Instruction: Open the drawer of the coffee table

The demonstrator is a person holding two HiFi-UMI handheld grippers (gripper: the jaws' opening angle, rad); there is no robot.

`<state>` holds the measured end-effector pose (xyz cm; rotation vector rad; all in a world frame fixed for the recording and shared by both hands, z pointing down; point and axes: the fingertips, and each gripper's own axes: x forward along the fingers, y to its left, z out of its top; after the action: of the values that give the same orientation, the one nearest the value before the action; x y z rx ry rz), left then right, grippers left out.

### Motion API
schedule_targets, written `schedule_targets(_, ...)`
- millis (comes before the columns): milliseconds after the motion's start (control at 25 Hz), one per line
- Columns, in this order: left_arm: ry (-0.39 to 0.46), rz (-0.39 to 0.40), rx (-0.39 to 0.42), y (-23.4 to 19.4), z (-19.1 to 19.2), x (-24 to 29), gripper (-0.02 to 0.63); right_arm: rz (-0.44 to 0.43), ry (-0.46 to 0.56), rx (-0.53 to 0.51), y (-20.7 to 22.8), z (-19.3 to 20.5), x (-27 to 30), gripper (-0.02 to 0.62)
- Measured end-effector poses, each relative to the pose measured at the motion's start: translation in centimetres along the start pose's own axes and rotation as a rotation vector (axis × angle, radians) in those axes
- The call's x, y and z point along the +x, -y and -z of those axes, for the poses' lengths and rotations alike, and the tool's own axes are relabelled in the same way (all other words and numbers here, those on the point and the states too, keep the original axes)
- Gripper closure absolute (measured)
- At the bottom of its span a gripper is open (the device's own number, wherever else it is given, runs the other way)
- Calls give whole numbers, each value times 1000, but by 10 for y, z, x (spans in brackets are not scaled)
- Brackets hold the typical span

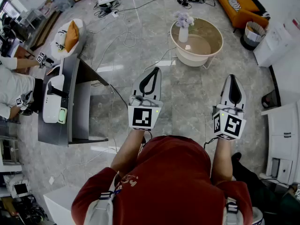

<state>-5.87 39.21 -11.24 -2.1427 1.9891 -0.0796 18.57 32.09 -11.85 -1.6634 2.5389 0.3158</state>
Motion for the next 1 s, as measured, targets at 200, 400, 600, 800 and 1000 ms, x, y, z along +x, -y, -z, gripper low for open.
schedule_targets(200,14,1,19,-3,-1,-1,592,3,11,-1,-5,-5,-3,572)
schedule_targets(400,-19,25,27,-1,5,-3,592,11,2,7,-11,2,-4,572)
schedule_targets(600,-23,31,16,-7,14,-3,592,35,25,27,-16,1,-3,572)
schedule_targets(800,-15,50,9,-11,21,2,592,52,19,19,-22,6,0,571)
schedule_targets(1000,-32,64,-5,-16,31,24,591,49,-14,18,-25,20,13,571)
